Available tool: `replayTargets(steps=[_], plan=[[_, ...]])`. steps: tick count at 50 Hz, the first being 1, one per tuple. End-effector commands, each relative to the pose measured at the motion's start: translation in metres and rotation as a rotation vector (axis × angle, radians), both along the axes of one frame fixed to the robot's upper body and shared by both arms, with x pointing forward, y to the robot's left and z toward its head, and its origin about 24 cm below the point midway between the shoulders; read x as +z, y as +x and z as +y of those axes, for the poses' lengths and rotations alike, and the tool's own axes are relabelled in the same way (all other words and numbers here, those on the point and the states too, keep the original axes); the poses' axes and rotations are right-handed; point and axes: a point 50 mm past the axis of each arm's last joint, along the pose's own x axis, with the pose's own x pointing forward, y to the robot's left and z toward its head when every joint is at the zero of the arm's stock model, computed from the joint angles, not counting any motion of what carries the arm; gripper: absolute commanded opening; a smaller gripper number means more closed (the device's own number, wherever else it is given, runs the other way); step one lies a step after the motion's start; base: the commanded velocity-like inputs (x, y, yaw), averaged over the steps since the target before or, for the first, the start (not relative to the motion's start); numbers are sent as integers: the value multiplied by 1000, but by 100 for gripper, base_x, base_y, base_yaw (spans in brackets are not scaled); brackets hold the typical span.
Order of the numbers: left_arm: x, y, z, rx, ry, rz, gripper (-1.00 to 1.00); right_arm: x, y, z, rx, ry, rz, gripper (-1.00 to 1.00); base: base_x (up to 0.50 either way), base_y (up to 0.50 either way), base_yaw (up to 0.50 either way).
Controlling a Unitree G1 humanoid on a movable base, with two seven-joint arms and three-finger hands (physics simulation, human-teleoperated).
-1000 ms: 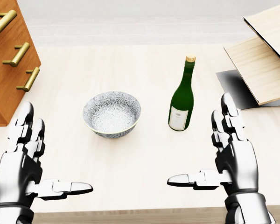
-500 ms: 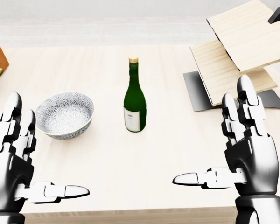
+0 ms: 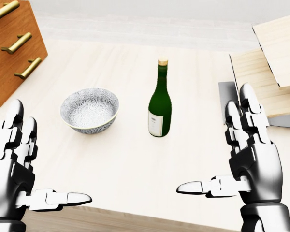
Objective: Put the wine bottle on the wine rack.
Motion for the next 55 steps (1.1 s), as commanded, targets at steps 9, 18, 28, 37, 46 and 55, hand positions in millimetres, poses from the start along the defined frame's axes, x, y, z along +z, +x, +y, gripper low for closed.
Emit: replayTargets(steps=[9,18,28,37,46,55], plan=[[-2,-1,5,16,2,10,100,-5,3,0,-2,14,21,100,0,0,50],[-5,-1,4,15,0,22,100,5,-2,3,16,32,-26,100,-1,4,39],[-2,-2,3,16,4,8,100,6,-3,9,38,-2,-26,100,22,-25,0],[-6,0,4,18,0,26,100,8,-5,11,51,-5,-35,100,34,-39,0],[-9,1,5,17,-1,40,100,7,-3,13,34,-17,-32,100,34,-39,0],[-13,1,6,22,-4,60,100,1,0,14,46,-22,-3,100,1,-1,0]])
